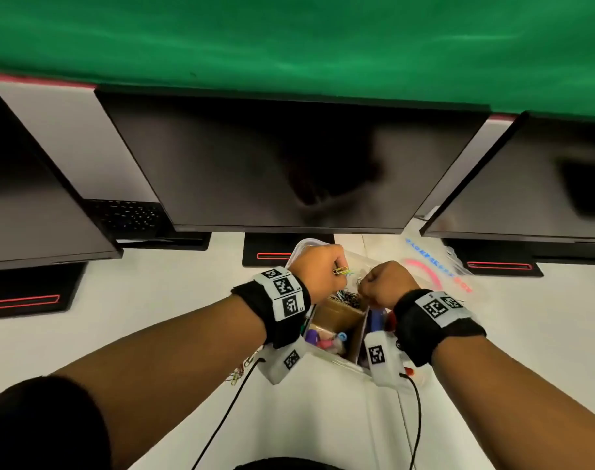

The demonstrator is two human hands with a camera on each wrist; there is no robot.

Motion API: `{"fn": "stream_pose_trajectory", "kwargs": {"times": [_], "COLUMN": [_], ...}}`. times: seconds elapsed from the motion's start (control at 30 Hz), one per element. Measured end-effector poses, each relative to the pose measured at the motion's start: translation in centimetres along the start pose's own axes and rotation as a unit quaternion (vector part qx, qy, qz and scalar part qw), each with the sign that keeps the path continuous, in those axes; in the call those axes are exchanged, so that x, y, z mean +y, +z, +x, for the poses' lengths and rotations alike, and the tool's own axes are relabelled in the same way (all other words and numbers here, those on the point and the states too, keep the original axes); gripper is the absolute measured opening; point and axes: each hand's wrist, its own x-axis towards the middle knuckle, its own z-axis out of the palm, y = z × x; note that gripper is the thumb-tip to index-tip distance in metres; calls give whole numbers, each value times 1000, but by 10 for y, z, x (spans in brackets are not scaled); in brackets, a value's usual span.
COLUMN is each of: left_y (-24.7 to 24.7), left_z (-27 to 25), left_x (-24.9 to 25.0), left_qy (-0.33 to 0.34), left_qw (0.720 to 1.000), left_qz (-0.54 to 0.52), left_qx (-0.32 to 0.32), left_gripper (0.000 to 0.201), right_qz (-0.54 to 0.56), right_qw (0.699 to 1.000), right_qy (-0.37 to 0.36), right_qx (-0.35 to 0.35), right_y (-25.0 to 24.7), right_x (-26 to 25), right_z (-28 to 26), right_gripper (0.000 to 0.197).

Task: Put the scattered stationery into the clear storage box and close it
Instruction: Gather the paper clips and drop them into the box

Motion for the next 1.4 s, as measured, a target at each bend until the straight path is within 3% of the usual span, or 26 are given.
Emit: {"fn": "stream_pose_trajectory", "kwargs": {"times": [0.07, 0.17, 0.2, 0.3, 0.33, 0.43, 0.53, 0.63, 0.8, 0.9, 1.0, 1.2, 1.3, 1.4], "left_y": [12, 24, 27, 31, 31, 28, 11, -17, -56, -69, -69, -47, -39, -34], "left_z": [7, 15, 18, 23, 22, 17, 7, -6, -41, -66, -89, -119, -127, -134], "left_x": [1, 0, -1, -3, -2, -2, -8, -26, -80, -121, -158, -208, -219, -227], "left_qy": [-17, -42, -54, -75, -73, -50, -37, -41, -81, -122, -164, -195, -199, -194], "left_qw": [999, 997, 996, 990, 989, 993, 997, 996, 993, 979, 953, 927, 926, 931], "left_qz": [17, 40, 42, 55, 63, 58, 32, 60, 84, 129, 184, 213, 218, 207], "left_qx": [-24, -47, -60, -106, -111, -94, -67, -43, -24, -95, -177, -239, -236, -227], "left_gripper": [16, 9, 19, 38, 38, 34, 31, 32, 28, 26, 31, 40, 39, 35], "right_qz": [12, 37, 46, 38, 40, 45, 77, 45, -44, -63, -118, -206, -200, -207], "right_qw": [1000, 999, 999, 999, 999, 998, 996, 995, 980, 962, 943, 935, 951, 958], "right_qy": [2, 5, 9, 2, 3, -2, -6, -79, -183, -241, -266, -195, -137, -108], "right_qx": [-12, -16, -18, -32, -30, -36, -39, -27, -66, -116, -159, -214, -192, -169], "right_y": [4, 4, 2, 2, 1, -2, 1, 12, 50, 81, 116, 181, 198, 209], "right_x": [9, 17, 17, 17, 16, 9, -8, -32, -75, -91, -91, -58, -40, -34], "right_z": [9, 18, 19, 18, 16, 8, -6, -23, -48, -63, -73, -70, -64, -58], "right_gripper": [21, 26, 26, 2, 7, 5, 17, 13, 16, 12, 20, 44, 67, 75]}}
